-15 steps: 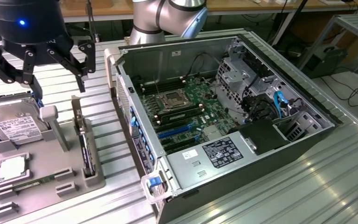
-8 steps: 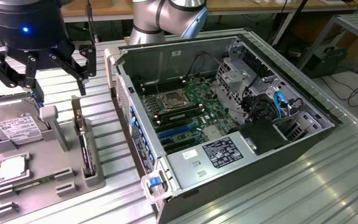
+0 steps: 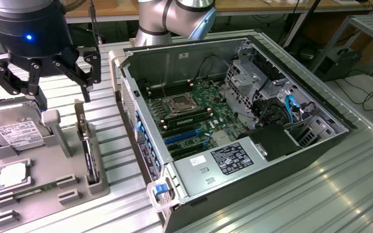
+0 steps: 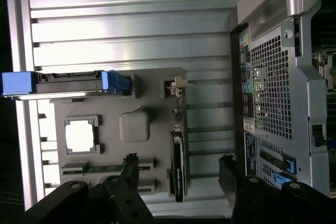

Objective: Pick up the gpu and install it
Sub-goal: 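Pick up the gpu and move the gpu toward the slot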

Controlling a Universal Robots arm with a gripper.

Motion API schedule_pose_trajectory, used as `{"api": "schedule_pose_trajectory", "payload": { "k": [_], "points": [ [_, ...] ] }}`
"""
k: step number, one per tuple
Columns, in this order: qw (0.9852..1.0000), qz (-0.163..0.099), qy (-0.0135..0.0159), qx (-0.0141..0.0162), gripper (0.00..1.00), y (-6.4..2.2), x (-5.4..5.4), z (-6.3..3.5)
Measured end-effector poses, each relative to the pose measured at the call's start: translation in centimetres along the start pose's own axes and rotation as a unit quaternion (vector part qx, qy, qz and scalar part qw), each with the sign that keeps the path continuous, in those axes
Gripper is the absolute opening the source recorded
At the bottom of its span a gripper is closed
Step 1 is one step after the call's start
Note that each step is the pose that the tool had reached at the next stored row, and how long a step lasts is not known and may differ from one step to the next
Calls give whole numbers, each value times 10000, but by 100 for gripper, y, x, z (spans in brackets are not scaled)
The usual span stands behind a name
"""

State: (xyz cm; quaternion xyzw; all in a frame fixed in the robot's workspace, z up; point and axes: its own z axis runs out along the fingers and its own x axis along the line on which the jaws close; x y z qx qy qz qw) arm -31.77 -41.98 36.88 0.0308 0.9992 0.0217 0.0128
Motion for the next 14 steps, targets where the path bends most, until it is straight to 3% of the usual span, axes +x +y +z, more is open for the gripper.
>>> {"api": "schedule_pose_trajectory", "payload": {
  "k": [3, 8, 14],
  "points": [
    [10000, 18, -2, 24, 72, -2, -1, 29],
    [9999, 37, -10, 123, 72, -19, 0, 65],
    [9999, -31, -4, 126, 72, -77, -2, 124]
  ]
}}
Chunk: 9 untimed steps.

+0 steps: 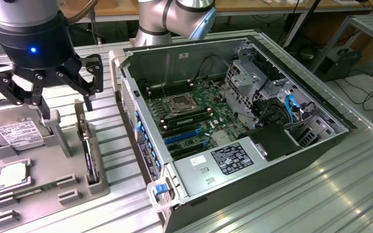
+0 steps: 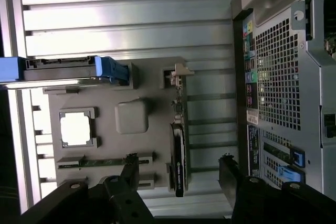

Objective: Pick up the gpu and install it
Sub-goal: 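Pick up the gpu and move the gpu toward the slot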

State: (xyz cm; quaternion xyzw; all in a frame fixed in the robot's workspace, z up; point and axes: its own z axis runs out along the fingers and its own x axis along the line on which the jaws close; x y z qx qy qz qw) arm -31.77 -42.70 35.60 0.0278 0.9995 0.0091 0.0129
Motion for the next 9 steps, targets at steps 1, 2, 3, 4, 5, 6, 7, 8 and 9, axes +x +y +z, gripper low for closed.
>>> {"api": "schedule_pose_trajectory", "payload": {
  "k": [1, 2, 3, 4, 5, 6, 7, 8, 9],
  "points": [
    [10000, -20, 1, 0, 72, -11, 0, 8],
    [10000, -42, 1, -1, 72, -32, -1, 20],
    [10000, -53, 2, -2, 72, -47, -2, 27],
    [10000, -61, 8, -2, 72, -76, -3, 37],
    [10000, -63, 12, -2, 72, -99, -4, 45],
    [10000, -63, 16, -1, 72, -119, -5, 52],
    [10000, -64, 18, -1, 72, -131, -6, 61],
    [10000, -67, 20, -2, 72, -136, -6, 71],
    [10000, -85, 24, -3, 72, -137, -5, 83]
  ]
}}
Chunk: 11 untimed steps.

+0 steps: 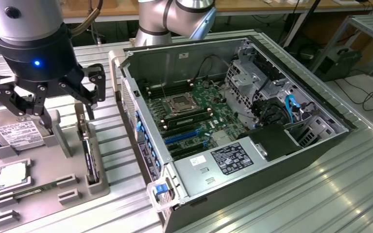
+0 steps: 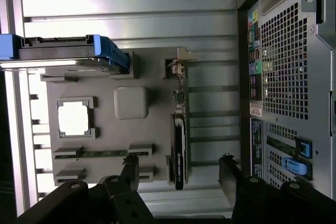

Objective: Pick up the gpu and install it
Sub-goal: 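Pick up the gpu and move the gpu toward the slot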

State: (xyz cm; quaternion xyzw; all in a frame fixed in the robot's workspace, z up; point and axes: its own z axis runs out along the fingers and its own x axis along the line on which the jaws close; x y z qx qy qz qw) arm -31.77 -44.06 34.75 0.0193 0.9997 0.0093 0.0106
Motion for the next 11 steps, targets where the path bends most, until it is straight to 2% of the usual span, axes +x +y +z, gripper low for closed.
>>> {"api": "schedule_pose_trajectory", "payload": {
  "k": [4, 11],
  "points": [
    [9999, -152, 7, -2, 72, -2, 0, 32],
    [9999, -171, 8, -2, 72, -3, 1, 48]
  ]
}}
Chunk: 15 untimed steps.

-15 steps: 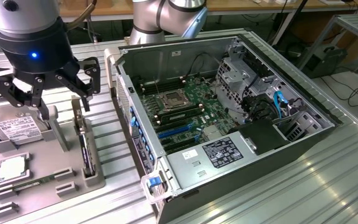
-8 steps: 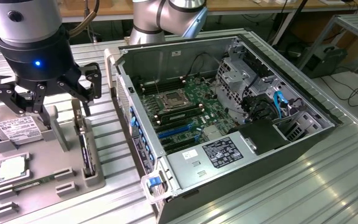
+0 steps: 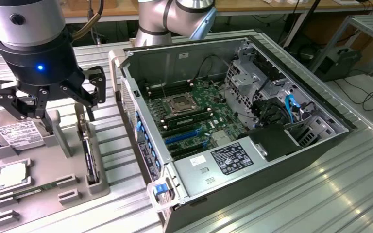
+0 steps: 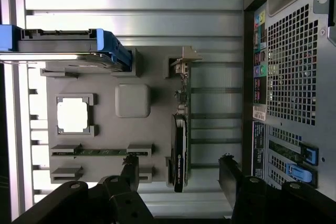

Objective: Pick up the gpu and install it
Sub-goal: 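Pick up the gpu and move the gpu toward the slot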

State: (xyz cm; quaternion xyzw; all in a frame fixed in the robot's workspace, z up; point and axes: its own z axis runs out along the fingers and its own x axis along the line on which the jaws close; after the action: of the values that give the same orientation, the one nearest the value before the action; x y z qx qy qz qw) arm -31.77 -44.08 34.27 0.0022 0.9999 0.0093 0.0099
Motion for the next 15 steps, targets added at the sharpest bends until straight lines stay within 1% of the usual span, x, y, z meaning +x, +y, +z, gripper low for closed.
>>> {"api": "schedule_pose_trajectory", "payload": {
  "k": [10, 13, 15],
  "points": [
    [10000, -21, 1, -2, 72, -3, 0, 33],
    [10000, -24, 10, -1, 72, -12, 0, 51],
    [10000, -25, 24, -1, 72, -14, 1, 72]
  ]
}}
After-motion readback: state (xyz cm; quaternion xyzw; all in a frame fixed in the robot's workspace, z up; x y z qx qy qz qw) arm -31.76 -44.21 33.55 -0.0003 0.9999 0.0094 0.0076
